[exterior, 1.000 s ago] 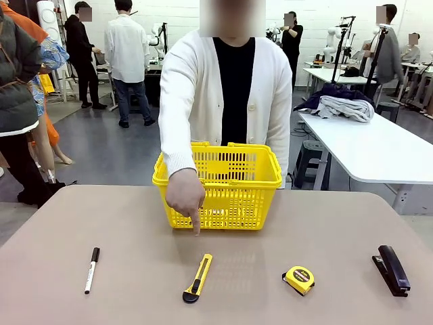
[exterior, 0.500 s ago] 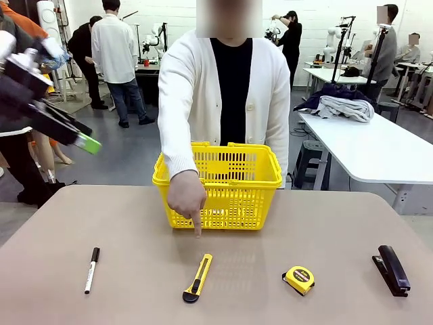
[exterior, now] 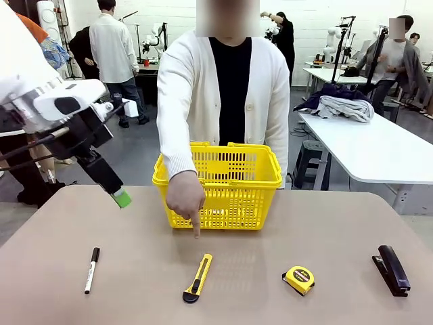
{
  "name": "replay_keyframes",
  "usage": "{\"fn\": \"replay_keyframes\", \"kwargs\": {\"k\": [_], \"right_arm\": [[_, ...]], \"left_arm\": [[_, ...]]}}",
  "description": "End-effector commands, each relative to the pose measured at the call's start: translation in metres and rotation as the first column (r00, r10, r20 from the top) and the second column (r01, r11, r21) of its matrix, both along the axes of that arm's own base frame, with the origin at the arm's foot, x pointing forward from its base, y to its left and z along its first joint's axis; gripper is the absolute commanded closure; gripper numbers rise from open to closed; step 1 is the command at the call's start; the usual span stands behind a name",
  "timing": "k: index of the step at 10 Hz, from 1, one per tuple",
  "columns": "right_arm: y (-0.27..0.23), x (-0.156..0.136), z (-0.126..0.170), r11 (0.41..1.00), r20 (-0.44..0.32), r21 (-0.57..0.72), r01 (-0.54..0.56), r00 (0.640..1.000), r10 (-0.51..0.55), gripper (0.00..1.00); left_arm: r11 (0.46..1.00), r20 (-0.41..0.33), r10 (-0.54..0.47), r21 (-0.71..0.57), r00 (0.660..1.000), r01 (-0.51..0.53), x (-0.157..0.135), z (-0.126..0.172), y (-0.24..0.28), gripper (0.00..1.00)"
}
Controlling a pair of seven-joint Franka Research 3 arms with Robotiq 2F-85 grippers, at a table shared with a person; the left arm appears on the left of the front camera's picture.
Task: Place the items the person wants into the basket.
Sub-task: Pick up the item the person points to and place it in the Market Basket.
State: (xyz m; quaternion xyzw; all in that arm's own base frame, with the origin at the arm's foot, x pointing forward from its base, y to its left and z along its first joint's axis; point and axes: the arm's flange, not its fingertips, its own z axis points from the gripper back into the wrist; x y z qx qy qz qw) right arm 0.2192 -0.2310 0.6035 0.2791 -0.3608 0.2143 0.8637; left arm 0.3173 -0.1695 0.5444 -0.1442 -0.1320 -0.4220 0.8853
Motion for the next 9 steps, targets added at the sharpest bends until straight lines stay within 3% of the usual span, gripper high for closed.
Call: {"fn": "replay_keyframes", "kwargs": {"k": [1, 3, 6, 9], "right_arm": [[-0.001, 0.001, 0.000, 1.000, 0.017, 0.015, -0.013, 1.000, 0.013, 0.00], [-0.001, 0.001, 0.000, 1.000, 0.017, 0.015, -0.013, 1.000, 0.013, 0.00], [-0.001, 0.001, 0.000, 1.000, 0.017, 0.015, -0.013, 1.000, 0.013, 0.00], [-0.001, 0.001, 0.000, 1.000, 0.017, 0.015, -0.013, 1.000, 0.013, 0.00]], "left_arm": [[0.992, 0.063, 0.044, 0.115, 0.997, -0.051, 0.008, 0.000, -0.015, 0.00], [0.968, 0.091, 0.109, 0.215, 0.990, -0.126, 0.019, -0.025, -0.034, 0.00], [0.942, 0.099, 0.221, 0.234, 0.970, -0.239, 0.038, -0.059, -0.063, 0.00], [0.931, 0.118, 0.267, 0.223, 0.956, -0.288, 0.044, -0.087, -0.093, 0.00]]}}
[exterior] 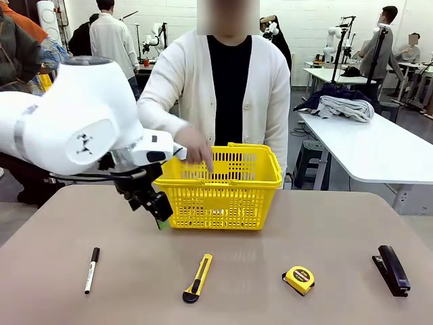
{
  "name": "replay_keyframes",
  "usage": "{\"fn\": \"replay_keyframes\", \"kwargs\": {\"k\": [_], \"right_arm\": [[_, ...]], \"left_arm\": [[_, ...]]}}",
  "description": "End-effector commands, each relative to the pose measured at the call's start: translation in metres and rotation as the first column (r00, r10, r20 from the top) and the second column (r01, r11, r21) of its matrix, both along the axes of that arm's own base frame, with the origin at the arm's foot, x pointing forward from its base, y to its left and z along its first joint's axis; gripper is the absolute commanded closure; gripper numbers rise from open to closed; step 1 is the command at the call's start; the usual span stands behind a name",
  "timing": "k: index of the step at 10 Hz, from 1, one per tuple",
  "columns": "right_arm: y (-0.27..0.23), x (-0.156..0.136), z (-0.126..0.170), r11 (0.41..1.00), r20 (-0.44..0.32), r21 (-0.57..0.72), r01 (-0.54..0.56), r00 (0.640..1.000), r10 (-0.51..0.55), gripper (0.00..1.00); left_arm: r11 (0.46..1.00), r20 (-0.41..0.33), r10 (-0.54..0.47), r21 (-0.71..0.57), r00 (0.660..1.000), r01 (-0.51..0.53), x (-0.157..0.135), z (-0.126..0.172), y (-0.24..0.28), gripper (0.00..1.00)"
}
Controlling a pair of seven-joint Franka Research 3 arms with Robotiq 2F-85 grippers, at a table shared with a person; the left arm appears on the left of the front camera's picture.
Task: Place the items the person wants into the basket.
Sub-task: Pick up the item the person points to and place it in the Market Basket.
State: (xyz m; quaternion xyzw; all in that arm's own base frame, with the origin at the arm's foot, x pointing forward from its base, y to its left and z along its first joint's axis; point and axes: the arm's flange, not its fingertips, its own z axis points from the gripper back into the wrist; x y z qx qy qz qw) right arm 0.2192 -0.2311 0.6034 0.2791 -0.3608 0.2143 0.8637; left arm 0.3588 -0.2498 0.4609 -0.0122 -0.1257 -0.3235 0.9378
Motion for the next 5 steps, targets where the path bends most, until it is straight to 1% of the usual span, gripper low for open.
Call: {"fn": "replay_keyframes", "kwargs": {"k": [1, 4, 5], "right_arm": [[-0.001, 0.001, 0.000, 1.000, 0.017, 0.015, -0.013, 1.000, 0.013, 0.00], [-0.001, 0.001, 0.000, 1.000, 0.017, 0.015, -0.013, 1.000, 0.013, 0.00], [-0.001, 0.001, 0.000, 1.000, 0.017, 0.015, -0.013, 1.000, 0.013, 0.00]], "left_arm": [[0.999, 0.035, 0.028, 0.027, 0.999, -0.029, 0.002, -0.015, -0.022, 0.00], [0.999, -0.012, 0.020, 0.027, 1.000, -0.020, 0.001, -0.043, -0.059, 0.00], [1.000, -0.049, 0.012, 0.013, 0.999, -0.011, -0.003, -0.052, -0.072, 0.00]]}}
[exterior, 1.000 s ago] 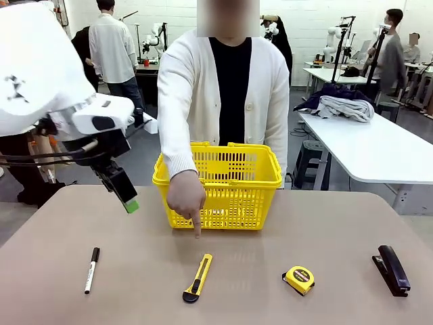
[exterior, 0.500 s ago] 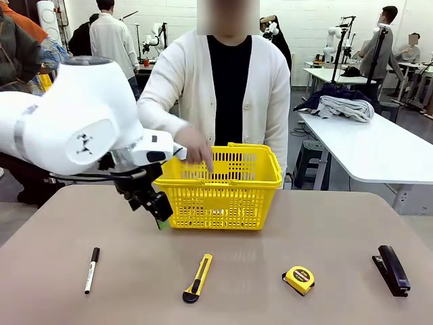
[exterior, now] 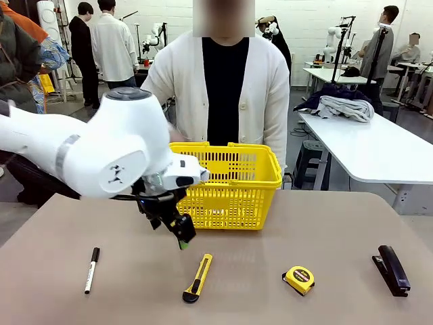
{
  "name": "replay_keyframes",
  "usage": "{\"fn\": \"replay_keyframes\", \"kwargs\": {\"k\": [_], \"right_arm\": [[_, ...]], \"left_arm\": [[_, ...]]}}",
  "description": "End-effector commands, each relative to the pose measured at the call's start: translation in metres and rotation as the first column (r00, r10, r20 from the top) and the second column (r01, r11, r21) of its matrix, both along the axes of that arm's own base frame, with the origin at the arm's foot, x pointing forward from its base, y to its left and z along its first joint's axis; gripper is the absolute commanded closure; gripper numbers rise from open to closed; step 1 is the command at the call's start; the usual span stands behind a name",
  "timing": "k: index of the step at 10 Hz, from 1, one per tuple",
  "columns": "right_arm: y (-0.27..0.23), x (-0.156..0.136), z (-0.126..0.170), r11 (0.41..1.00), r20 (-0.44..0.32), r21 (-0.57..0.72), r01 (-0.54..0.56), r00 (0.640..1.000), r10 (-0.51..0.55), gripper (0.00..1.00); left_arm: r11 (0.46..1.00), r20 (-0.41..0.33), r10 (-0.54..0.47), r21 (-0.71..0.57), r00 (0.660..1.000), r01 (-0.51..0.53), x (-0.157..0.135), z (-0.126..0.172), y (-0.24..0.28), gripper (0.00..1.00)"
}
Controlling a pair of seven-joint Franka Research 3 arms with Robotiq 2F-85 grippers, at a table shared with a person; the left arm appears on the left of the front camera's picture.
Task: Place the items the person wants into the basket.
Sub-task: Pick up the item the person points to and place it in the Market Basket.
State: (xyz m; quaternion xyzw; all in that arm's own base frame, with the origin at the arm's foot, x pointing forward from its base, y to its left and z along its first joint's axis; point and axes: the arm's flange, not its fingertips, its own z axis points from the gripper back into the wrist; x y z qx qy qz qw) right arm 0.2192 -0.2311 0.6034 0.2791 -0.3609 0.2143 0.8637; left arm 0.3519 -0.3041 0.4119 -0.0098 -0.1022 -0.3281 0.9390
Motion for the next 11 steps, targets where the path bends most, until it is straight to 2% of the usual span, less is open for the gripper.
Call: {"fn": "replay_keyframes", "kwargs": {"k": [1, 6, 9, 10, 11], "right_arm": [[-0.001, 0.001, 0.000, 1.000, 0.017, 0.015, -0.013, 1.000, 0.013, 0.00], [-0.001, 0.001, 0.000, 1.000, 0.017, 0.015, -0.013, 1.000, 0.013, 0.00], [-0.001, 0.001, 0.000, 1.000, 0.017, 0.015, -0.013, 1.000, 0.013, 0.00], [-0.001, 0.001, 0.000, 1.000, 0.017, 0.015, -0.013, 1.000, 0.013, 0.00], [-0.001, 0.001, 0.000, 1.000, 0.017, 0.015, -0.013, 1.000, 0.013, 0.00]], "left_arm": [[1.000, -0.028, 0.015, -0.010, 0.999, -0.015, 0.000, -0.013, -0.028, 0.00], [0.998, -0.046, -0.057, 0.011, 0.997, 0.058, -0.026, -0.045, -0.064, 0.00], [0.997, -0.041, -0.073, 0.006, 0.997, 0.073, -0.029, -0.049, -0.065, 0.00], [0.996, -0.084, -0.088, 0.002, 0.993, 0.088, -0.029, -0.046, -0.060, 0.00], [0.996, -0.084, -0.088, 0.002, 0.993, 0.088, -0.029, -0.046, -0.060, 0.00]]}}
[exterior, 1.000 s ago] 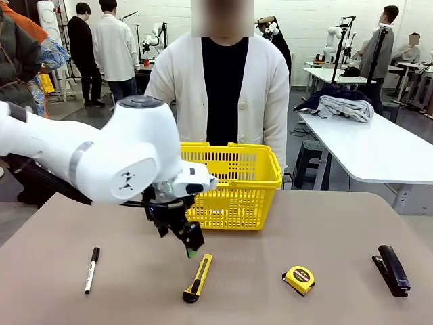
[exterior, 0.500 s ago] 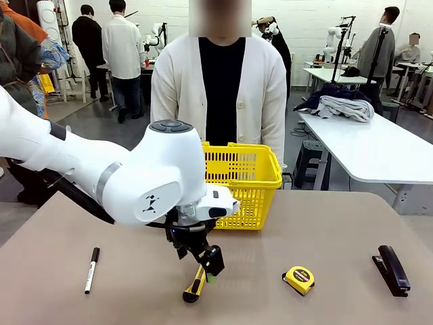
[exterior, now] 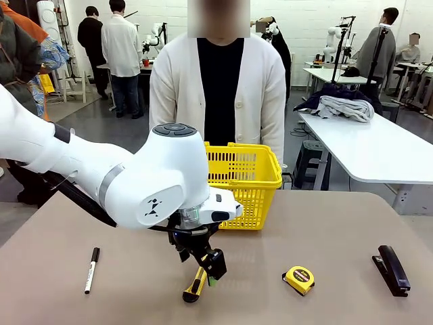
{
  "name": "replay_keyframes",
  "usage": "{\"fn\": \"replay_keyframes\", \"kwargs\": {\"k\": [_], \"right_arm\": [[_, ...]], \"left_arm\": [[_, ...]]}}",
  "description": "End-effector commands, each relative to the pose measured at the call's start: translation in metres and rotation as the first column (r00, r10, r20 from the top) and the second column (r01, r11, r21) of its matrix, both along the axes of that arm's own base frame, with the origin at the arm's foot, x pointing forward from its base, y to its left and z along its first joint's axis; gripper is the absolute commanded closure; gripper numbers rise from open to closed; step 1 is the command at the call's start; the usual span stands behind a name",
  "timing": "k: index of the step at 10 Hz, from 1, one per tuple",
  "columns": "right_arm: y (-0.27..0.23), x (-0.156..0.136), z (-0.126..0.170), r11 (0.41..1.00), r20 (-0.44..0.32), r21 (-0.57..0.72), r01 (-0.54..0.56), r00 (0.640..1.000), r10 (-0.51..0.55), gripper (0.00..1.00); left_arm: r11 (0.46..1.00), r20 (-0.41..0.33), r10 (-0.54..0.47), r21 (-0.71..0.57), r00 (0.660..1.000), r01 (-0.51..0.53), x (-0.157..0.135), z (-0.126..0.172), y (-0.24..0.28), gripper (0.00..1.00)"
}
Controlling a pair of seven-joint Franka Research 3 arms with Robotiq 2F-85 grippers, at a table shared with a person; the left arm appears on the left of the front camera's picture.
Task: Place the items the person wants into the basket.
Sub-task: Pick up the item the person points to and place it in the Market Basket.
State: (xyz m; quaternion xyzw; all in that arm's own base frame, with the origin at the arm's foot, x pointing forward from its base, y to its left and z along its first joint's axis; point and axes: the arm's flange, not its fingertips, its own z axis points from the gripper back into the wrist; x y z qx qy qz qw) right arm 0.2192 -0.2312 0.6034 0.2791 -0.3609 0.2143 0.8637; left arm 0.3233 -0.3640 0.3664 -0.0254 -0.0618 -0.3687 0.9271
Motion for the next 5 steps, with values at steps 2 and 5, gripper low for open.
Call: {"fn": "replay_keyframes", "kwargs": {"k": [2, 5], "right_arm": [[-0.0006, 0.0012, 0.0000, 1.000, 0.017, 0.015, -0.013, 1.000, 0.013, 0.00], [-0.0006, 0.0012, 0.0000, 1.000, 0.017, 0.015, -0.013, 1.000, 0.013, 0.00]], "left_arm": [[1.000, -0.001, 0.000, 0.001, 1.000, 0.000, -0.0005, -0.0001, -0.0004, 0.00], [1.000, -0.001, 0.000, 0.001, 1.000, 0.000, -0.0005, -0.0001, -0.0004, 0.00]]}}
